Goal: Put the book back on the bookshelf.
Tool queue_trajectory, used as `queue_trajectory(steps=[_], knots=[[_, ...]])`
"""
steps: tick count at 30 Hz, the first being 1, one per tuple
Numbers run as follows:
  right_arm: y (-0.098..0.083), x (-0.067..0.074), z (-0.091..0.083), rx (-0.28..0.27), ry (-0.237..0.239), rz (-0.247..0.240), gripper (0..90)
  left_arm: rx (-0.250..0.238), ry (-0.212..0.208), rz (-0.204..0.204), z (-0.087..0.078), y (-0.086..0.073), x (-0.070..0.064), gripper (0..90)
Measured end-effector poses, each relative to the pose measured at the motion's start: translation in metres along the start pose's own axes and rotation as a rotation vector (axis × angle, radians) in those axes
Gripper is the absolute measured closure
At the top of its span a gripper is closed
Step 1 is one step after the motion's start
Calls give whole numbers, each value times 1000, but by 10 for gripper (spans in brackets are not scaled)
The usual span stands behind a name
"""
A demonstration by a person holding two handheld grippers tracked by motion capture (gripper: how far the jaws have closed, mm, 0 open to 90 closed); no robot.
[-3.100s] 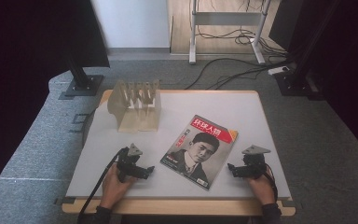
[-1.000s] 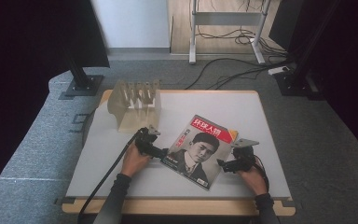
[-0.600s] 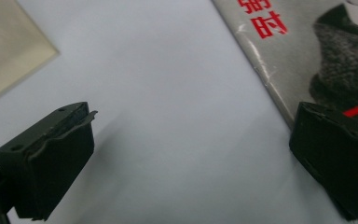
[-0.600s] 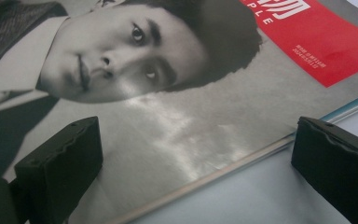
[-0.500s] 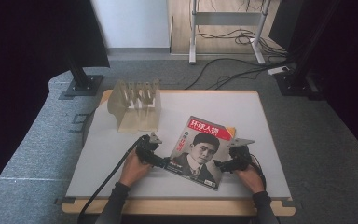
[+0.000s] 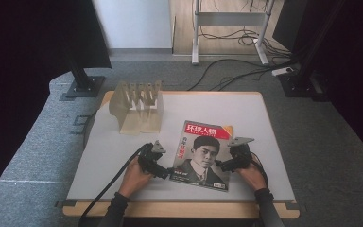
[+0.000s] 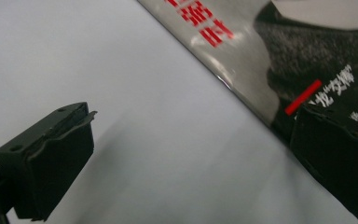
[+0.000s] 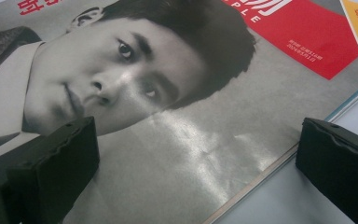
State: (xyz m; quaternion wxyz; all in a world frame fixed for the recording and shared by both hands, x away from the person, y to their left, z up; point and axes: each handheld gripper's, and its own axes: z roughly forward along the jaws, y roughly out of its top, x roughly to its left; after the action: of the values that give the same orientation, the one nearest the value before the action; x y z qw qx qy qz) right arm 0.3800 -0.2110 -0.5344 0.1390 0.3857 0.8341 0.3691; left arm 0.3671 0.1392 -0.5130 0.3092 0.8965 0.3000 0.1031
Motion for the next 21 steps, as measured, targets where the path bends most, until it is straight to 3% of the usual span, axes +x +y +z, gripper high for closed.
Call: queue_trajectory(steps=[12,15,17,21], knots=[[16,26,18,4,81,-90,0,20,-30,16,4,-2,-5,0],[20,31,24,5,102,-109,0,25,-86,0,6,-3,-9,0],[23,31,26,7,102,-113,0,15,-90,9,7,-3,-14,0],[23,30,25,4,108,-106,15,8,-41,16,6,-3,-28,0]])
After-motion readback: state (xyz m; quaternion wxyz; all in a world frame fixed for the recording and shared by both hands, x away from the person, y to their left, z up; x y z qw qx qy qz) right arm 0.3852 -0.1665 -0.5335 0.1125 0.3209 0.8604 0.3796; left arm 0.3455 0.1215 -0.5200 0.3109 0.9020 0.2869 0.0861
